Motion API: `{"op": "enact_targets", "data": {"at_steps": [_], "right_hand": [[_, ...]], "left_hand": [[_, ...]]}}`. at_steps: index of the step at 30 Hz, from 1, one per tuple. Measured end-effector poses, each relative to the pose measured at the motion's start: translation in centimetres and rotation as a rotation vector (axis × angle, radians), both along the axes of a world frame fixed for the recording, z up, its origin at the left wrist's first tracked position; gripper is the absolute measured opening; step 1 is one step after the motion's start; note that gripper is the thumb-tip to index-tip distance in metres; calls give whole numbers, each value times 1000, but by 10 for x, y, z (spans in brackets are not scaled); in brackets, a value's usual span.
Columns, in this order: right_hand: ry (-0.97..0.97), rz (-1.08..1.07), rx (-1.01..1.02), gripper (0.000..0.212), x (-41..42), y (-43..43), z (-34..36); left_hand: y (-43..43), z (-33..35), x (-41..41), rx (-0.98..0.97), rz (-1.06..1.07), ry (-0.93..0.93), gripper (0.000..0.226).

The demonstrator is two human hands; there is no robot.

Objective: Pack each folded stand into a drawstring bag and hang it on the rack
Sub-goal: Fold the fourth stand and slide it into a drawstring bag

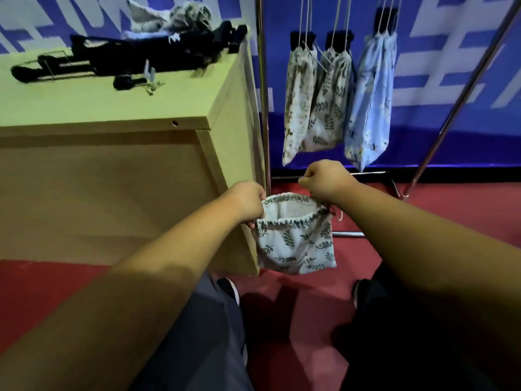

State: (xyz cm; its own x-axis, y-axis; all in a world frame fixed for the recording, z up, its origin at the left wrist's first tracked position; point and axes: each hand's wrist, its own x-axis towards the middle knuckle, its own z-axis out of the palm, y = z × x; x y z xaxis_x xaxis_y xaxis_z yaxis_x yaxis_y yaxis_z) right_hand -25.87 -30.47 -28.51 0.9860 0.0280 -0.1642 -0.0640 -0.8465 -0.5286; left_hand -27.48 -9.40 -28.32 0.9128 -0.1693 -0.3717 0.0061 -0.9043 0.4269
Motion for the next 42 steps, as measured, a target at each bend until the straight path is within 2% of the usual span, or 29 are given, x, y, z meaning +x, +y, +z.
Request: {"op": "enact_targets", "data": {"at_steps": [4,7,11,15,18,21,24,28,31,34,38,42], "right_hand": [[101,-21,-1,29,13,-10,-40],[226,30,-73,32,25,-10,-54],[289,62,-192,30,45,-6,-72],[320,65,-261,33,62,0,-83],[368,85,-305,37,69,7,-86],[435,107,-249,20,71,13,-93],[485,104,-207,27,73,18,-97],[482,78,-145,26,73,17,-97],[470,55,-89,31,66,16,-92],[425,36,-42,34,49,19,-82],[382,-32,173,32,31,28,-63],[304,-84,396,24,23,37,-11]], "left_hand": [[-3,-48,16,43,-12,74,20],[-3,-68,26,33,6,145,20],[-11,-82,46,59,17,184,15],[-23,-92,61,239,-47,120,21],[-32,-96,65,345,-126,157,25],[-38,-100,68,407,-189,122,30],[-40,-100,67,400,-189,104,37],[-35,-95,63,425,-242,126,31],[-31,-89,56,380,-228,112,30],[-25,-78,44,250,-170,128,28],[-13,-57,31,-72,7,248,17],[-3,-4,24,-354,94,254,17]]}}
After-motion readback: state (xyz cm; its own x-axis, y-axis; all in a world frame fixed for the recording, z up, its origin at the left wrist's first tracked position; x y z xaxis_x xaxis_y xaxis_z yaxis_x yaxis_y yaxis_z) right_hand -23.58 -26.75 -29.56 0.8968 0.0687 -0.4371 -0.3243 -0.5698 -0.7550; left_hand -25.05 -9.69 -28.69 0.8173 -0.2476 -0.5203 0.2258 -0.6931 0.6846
